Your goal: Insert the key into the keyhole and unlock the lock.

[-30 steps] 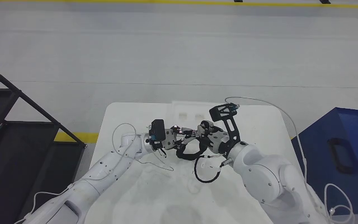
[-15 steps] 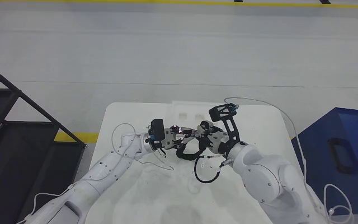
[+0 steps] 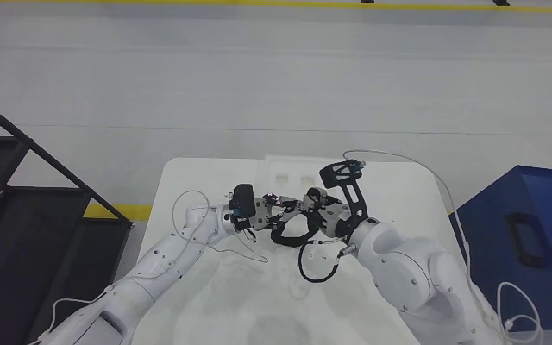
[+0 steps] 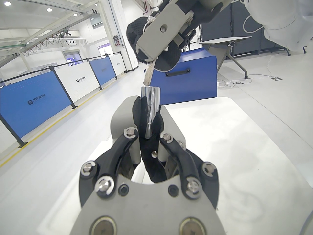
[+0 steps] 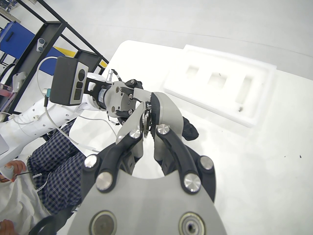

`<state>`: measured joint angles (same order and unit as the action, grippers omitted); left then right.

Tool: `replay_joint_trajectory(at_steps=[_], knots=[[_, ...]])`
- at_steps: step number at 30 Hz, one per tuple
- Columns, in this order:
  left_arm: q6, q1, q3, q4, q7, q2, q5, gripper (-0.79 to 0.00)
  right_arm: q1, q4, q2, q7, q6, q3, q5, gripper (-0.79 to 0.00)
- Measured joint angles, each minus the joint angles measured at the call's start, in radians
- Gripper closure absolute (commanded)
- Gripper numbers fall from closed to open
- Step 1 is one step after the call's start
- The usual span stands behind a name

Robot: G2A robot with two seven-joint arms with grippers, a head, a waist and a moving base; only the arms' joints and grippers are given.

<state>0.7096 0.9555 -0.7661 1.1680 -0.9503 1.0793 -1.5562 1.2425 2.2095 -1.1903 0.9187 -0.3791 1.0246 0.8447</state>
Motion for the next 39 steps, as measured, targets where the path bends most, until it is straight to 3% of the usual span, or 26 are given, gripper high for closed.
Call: replay_joint_trajectory(at_steps=[19, 32, 39], knots=[[-0.036, 0.004, -0.019, 0.011, -0.013, -0.001, -0.082, 0.000, -0.021, -0.013, -0.008, 0.073, -0.026, 0.011, -0.032, 0.000], [-0.060, 0.001, -0.028, 0.009, -0.053, -0.006, -0.156, 0.000, -0.078, -0.014, -0.004, 0.269, -0.025, 0.048, -0.107, 0.000], [-0.074, -0.002, -0.029, 0.027, -0.073, -0.013, -0.221, 0.000, -0.105, -0.033, -0.004, 0.316, -0.034, 0.044, -0.111, 0.000]])
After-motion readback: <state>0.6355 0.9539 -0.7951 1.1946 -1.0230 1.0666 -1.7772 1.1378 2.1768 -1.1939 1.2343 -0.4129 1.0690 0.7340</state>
